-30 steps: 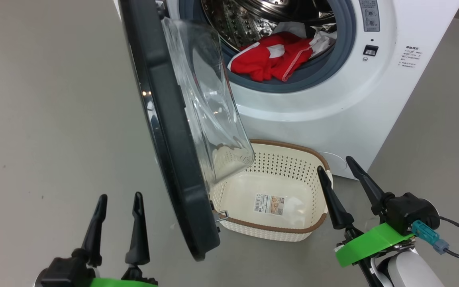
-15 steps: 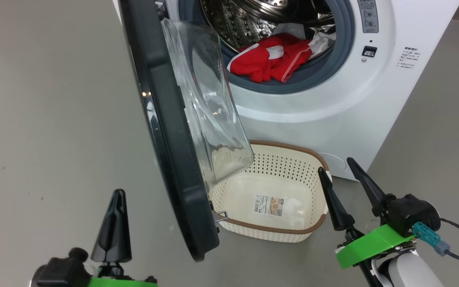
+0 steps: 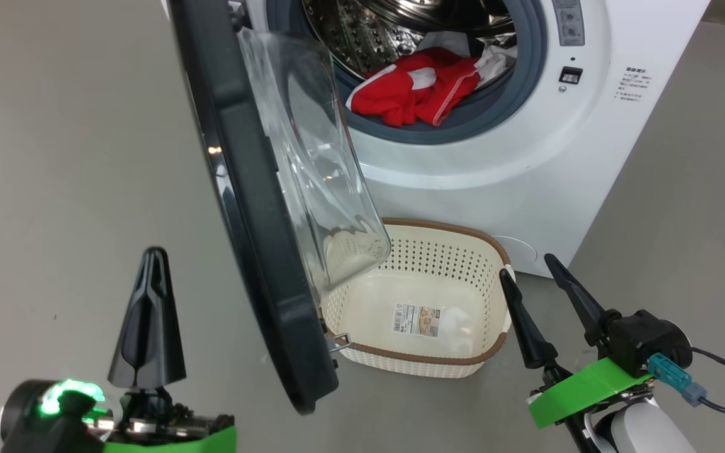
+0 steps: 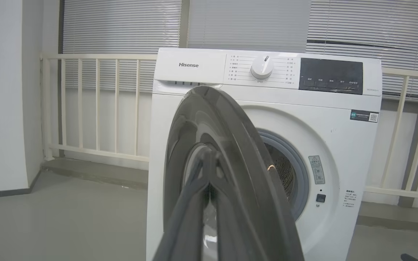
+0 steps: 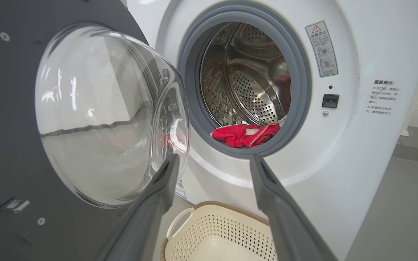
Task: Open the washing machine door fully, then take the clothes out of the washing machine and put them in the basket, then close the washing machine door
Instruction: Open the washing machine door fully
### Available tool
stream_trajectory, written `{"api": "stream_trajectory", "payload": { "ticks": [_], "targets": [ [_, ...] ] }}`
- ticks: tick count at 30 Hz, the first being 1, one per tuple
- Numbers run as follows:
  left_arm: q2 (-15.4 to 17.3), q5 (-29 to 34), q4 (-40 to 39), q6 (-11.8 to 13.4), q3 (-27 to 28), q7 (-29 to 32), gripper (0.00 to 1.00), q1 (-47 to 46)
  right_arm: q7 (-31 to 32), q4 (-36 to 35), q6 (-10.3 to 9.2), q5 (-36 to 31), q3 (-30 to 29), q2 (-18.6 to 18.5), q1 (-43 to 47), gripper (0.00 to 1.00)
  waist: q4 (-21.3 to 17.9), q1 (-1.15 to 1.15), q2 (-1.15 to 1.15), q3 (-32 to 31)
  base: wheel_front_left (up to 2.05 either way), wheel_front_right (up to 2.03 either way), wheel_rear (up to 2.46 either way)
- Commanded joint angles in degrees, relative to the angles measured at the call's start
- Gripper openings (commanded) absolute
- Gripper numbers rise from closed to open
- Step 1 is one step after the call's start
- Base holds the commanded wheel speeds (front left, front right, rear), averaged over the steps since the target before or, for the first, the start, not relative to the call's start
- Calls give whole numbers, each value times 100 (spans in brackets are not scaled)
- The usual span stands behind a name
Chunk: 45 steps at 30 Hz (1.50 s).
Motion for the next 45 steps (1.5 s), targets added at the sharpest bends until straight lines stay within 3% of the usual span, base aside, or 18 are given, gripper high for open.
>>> {"api": "stream_trajectory", "payload": {
  "ticks": [1, 11, 22, 45],
  "targets": [
    [92, 97, -373, -45, 127, -7, 0, -267, -36, -119, 28, 45, 155, 30, -119, 100, -36, 0, 0, 19, 0, 0, 0],
    [167, 266, -1312, -306, -494, 439, 0, -592, -36, -39, 28, 69, 189, 30, -174, 100, -179, 0, 0, 18, 0, 0, 0],
    [191, -4, -1072, -608, -1179, 1091, 0, -486, -36, -40, 28, 114, 240, 30, -198, 100, -422, 0, 0, 9, 0, 0, 0],
    [261, -175, -9, -252, -1035, 1577, 0, -311, -36, -85, 28, 12, 171, 30, -264, 100, -711, 0, 0, 284, 0, 0, 0]
  ]
}}
